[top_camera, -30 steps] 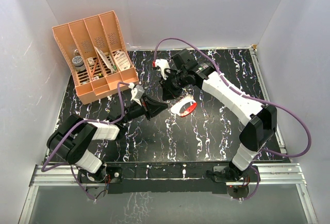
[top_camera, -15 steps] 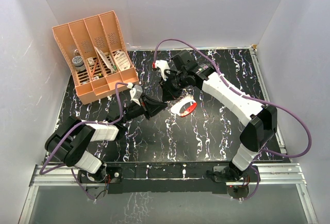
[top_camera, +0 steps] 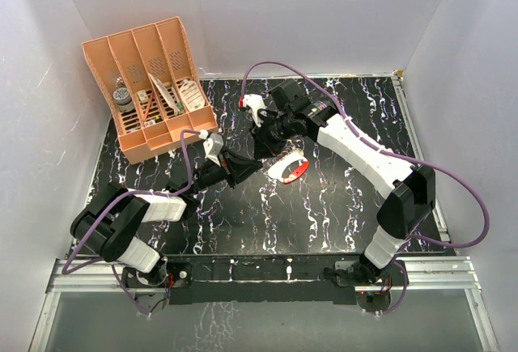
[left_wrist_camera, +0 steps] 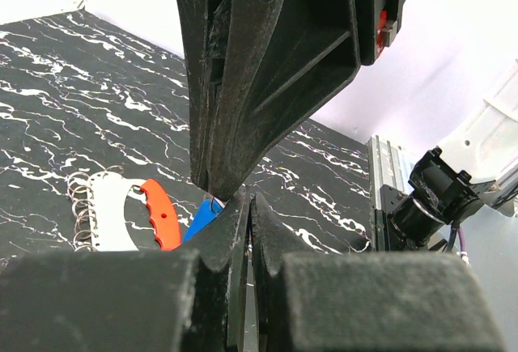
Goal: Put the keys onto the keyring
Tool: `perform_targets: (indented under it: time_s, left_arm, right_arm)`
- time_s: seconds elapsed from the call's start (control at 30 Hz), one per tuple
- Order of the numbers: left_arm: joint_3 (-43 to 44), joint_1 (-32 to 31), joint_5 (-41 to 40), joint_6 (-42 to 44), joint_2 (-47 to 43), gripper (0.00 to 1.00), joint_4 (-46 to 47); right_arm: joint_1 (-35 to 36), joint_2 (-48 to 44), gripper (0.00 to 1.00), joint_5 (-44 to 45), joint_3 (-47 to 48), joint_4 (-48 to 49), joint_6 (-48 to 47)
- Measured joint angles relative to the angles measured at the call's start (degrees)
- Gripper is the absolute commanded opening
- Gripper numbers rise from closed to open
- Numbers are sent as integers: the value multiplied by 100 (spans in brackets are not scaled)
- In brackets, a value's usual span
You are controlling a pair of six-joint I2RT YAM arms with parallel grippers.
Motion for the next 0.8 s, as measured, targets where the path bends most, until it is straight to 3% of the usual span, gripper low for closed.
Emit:
perform_targets:
  time_s: [0.33, 0.47, 0.53, 0.6, 0.8]
  left_arm:
    - [-79, 0, -44, -11, 0, 0, 13]
    - [-79, 0, -42, -37, 0, 33, 11]
    - [-79, 0, -35, -68, 0, 43, 9]
    - [-79, 0, -39, -90, 0, 46, 7]
    - [-79, 0, -120, -85, -15, 43, -44]
  right_arm:
    - [7, 0, 0, -55, 0, 59, 2]
    - [17, 0, 0, -68, 0, 103, 2]
    - [26, 0, 0, -66, 0, 127, 2]
    - [31, 0, 0, -63, 0, 151, 2]
    - [37, -35, 0, -72, 0, 151, 2]
